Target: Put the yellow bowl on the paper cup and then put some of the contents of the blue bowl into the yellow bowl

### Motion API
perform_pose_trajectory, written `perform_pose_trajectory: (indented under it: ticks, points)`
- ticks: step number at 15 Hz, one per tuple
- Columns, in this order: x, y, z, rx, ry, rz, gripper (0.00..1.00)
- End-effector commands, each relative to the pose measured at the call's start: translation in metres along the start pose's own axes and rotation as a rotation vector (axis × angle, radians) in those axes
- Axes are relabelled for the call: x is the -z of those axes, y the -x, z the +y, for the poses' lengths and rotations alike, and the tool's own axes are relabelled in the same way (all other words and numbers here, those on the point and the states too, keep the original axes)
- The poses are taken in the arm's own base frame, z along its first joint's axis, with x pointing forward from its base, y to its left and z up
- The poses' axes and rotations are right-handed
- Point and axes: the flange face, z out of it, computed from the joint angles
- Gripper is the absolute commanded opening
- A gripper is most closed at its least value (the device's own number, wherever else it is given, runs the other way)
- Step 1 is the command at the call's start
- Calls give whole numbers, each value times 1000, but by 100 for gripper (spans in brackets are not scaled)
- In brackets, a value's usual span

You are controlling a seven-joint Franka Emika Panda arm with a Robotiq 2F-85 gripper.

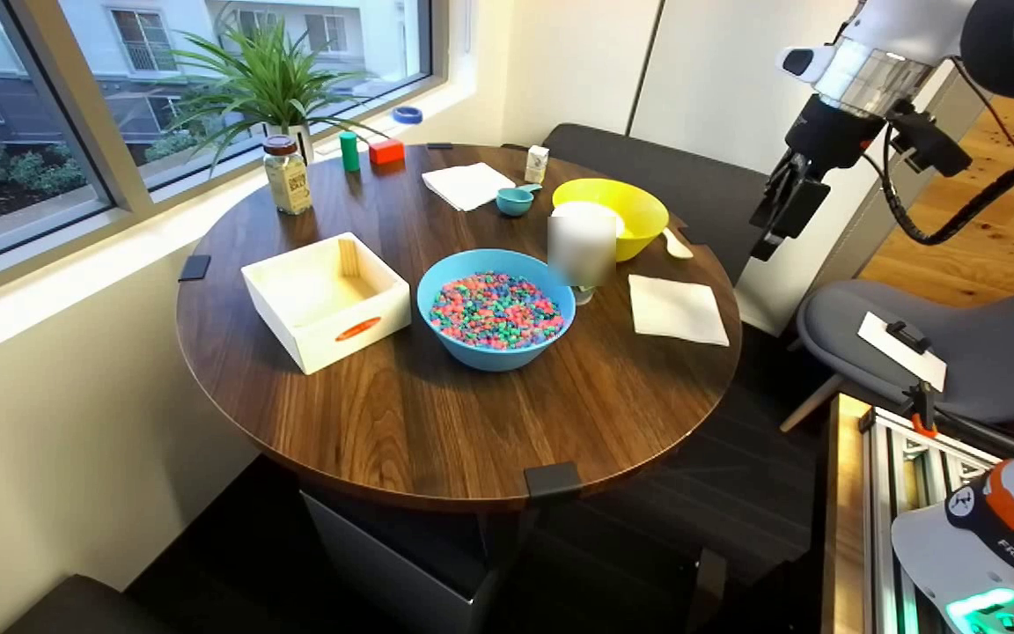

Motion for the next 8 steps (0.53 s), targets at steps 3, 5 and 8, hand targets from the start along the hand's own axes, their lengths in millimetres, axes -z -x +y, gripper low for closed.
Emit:
perform_pose_trajectory:
  ticks: [3,5,8]
  points:
    - [1,-3,38,-189,100,0,100]
    - [0,-9,50,-267,121,19,100]
    - [-3,-24,59,-357,138,73,100]
